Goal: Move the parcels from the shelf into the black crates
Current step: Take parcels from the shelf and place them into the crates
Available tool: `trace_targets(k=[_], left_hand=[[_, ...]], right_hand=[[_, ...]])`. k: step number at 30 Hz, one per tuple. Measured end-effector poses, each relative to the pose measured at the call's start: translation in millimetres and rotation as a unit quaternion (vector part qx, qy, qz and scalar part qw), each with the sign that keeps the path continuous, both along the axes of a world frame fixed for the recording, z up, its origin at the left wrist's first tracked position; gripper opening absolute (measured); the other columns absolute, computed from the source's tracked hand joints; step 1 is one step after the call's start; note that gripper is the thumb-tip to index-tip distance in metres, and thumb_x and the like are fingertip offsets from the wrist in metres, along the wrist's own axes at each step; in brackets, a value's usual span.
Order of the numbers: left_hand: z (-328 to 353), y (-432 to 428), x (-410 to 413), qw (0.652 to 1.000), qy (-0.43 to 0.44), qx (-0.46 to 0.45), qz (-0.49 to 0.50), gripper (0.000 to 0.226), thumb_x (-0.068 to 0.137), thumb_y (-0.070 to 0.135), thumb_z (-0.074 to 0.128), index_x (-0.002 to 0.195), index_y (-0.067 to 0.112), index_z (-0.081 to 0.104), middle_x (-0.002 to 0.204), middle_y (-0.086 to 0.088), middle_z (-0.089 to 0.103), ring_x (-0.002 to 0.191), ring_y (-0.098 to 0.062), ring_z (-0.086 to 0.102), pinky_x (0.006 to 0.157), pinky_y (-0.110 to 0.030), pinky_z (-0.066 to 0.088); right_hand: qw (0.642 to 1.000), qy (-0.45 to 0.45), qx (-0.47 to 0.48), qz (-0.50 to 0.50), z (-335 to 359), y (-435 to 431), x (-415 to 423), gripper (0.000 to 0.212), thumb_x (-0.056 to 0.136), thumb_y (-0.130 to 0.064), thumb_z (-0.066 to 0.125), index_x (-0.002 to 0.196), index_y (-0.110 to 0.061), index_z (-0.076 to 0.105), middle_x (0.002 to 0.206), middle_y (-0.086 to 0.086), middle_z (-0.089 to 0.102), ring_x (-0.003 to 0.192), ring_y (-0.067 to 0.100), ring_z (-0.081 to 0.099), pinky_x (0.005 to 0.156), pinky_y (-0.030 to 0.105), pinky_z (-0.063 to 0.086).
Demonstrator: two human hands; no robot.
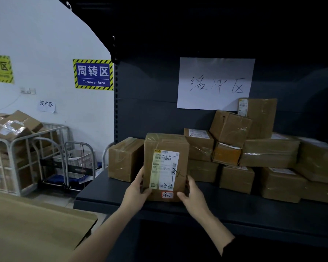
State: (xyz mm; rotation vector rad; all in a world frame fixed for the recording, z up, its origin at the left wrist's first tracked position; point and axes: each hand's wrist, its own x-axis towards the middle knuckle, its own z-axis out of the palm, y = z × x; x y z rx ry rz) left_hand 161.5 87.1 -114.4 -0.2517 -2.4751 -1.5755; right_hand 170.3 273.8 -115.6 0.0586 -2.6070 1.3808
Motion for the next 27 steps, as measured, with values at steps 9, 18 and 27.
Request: trace_targets(k=[9, 18, 27], left_hand=[[2.0, -27.1, 9.5, 0.992, 0.036, -0.104, 0.057, 0.070, 0.089, 0.027, 0.060, 0.146, 0.019, 0.022, 0.148, -0.005, 0.037, 0.136, -0.019, 0.035, 0.108, -0.033, 0.033], [0.2, -68.2, 14.7, 0.912, 0.091, -0.377, 0.132, 0.063, 0.089, 0.041, 0.054, 0.142, 0.020, 0.029, 0.146, -0.003, 0.034, 0.138, -0.022, 0.027, 0.113, -0.033, 0.023], [-2.7, -123.8, -21.7, 0.889, 0.058, -0.434, 0.132, 0.065, 0.088, 0.043, 0.054, 0.143, 0.020, 0.027, 0.153, -0.007, 0.021, 0.144, -0.025, 0.013, 0.117, -0.037, 0.012]], right_hand=[[0.986, 0.137, 0.090, -0.024, 0.3, -8.6, 31.4, 0.055, 0.092, -0.028, 0.055, 0.140, -0.015, 0.034, 0.136, -0.003, 0.041, 0.127, 0.008, 0.039, 0.102, 0.018, 0.032], [0.957, 0.205, 0.200, 0.054, 6.9, -66.1, 41.5, 0.053, 0.093, -0.037, 0.048, 0.142, -0.023, 0.030, 0.139, -0.009, 0.038, 0.126, 0.004, 0.035, 0.108, 0.022, 0.031], [0.961, 0.162, 0.214, 0.073, 8.1, -137.0, 4.8, 0.057, 0.097, -0.038, 0.041, 0.147, -0.019, 0.021, 0.150, -0.005, 0.026, 0.138, 0.008, 0.023, 0.111, 0.020, 0.019]])
